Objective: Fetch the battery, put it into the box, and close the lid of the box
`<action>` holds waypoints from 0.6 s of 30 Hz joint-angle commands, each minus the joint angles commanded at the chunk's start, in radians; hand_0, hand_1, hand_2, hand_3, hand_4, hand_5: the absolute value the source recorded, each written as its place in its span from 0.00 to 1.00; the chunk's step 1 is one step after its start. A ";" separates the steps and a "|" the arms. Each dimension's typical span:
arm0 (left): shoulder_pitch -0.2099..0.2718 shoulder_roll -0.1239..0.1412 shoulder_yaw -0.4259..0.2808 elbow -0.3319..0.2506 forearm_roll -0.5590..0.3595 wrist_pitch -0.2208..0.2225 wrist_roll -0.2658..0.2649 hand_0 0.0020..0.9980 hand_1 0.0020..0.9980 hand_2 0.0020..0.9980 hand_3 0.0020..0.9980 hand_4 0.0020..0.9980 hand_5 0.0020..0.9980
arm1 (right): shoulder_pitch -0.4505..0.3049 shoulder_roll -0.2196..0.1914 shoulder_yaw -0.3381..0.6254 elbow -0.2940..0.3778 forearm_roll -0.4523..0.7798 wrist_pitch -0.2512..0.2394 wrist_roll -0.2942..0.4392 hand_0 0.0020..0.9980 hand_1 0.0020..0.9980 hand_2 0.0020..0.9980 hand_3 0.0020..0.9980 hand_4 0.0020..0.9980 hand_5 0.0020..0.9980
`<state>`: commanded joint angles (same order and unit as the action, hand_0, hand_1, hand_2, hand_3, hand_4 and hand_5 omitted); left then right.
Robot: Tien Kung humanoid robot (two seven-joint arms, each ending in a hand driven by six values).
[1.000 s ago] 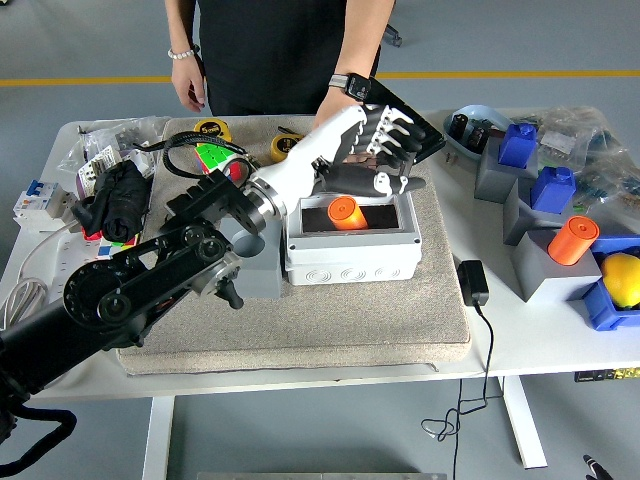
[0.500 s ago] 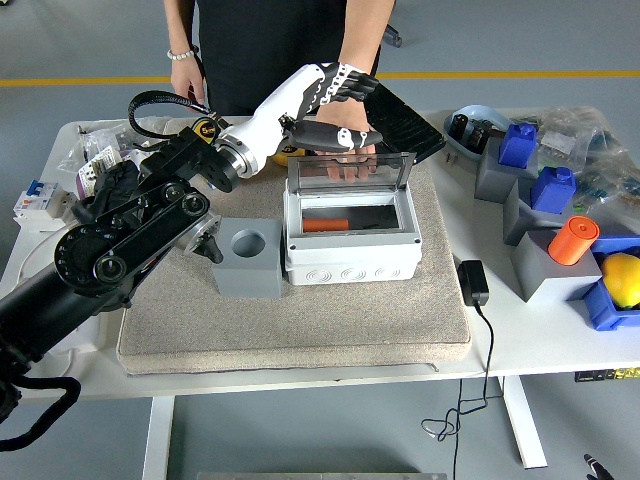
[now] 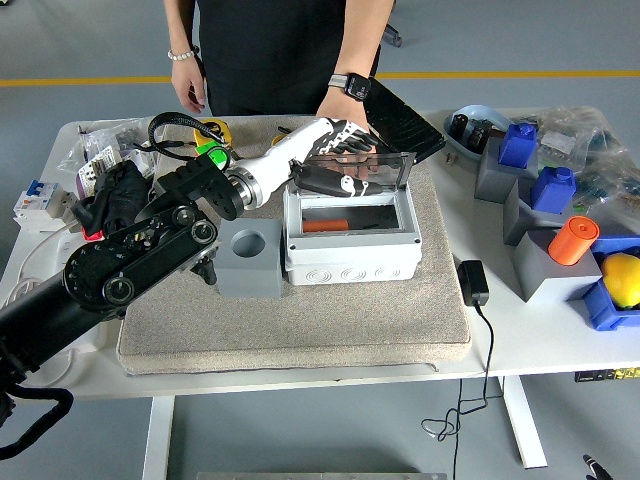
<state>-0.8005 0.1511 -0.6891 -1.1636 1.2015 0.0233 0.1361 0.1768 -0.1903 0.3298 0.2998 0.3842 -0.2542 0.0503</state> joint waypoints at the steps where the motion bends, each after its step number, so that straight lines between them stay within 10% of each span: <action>1: 0.008 0.004 -0.001 -0.015 0.003 -0.003 0.007 0.73 0.69 0.66 0.65 0.97 0.23 | 0.000 0.000 0.002 0.000 -0.001 -0.001 0.000 0.66 0.64 0.64 0.53 0.88 0.43; 18: 0.074 0.033 0.020 -0.125 -0.015 -0.009 0.035 0.69 0.64 0.63 0.64 0.99 0.28 | -0.003 0.000 0.006 0.002 -0.006 -0.001 0.002 0.66 0.64 0.64 0.53 0.88 0.43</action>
<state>-0.7264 0.1846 -0.6691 -1.2884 1.1870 0.0141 0.1708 0.1740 -0.1905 0.3362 0.3017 0.3783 -0.2549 0.0525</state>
